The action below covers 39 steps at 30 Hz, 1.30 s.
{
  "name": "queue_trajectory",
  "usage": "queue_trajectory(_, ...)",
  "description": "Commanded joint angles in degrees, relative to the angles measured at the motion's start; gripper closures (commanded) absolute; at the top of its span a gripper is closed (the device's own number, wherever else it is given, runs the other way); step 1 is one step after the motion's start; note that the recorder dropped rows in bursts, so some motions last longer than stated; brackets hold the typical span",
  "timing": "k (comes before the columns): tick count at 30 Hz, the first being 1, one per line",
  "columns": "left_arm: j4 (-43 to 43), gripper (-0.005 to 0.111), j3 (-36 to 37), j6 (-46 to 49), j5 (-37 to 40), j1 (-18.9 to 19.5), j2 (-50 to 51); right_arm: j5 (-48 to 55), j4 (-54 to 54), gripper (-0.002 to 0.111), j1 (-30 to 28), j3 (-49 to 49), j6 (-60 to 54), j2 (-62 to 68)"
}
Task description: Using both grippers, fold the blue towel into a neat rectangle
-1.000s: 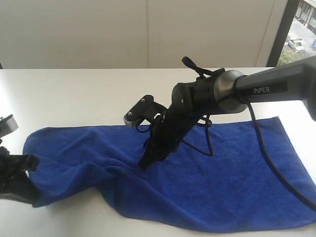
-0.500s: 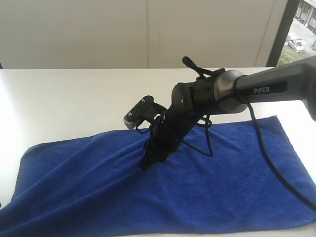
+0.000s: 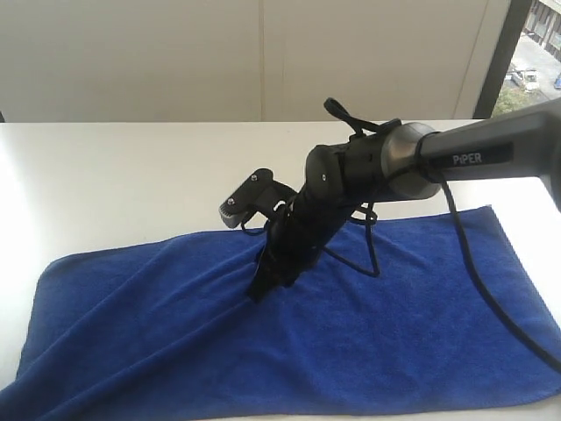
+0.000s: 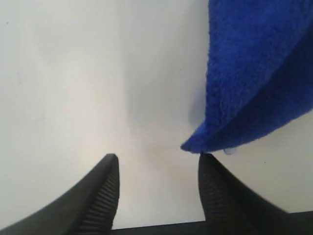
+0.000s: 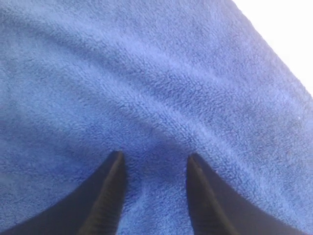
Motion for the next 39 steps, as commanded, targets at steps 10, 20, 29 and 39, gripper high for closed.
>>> queue_trajectory(10,-6.2,0.051,-9.5,-2.4,-10.4,0.2,-1.4,2.2,-0.3,0.069,-0.5,0.2,-0.5,-8.8)
queue_trajectory(20,-36.8,0.107,-9.4,27.1,-25.8,0.1,7.4,9.4,0.1,0.091,9.4,0.2,-3.3,-11.7)
queue_trajectory(29,-41.2,0.107,-12.6,33.0,-34.9,0.1,17.0,10.0,0.1,0.103,20.2,0.2,-3.3,-11.3)
queue_trajectory(39,-39.9,0.107,-17.5,33.4,-37.1,0.1,22.3,4.2,4.6,0.104,22.3,0.2,-3.3,-7.0)
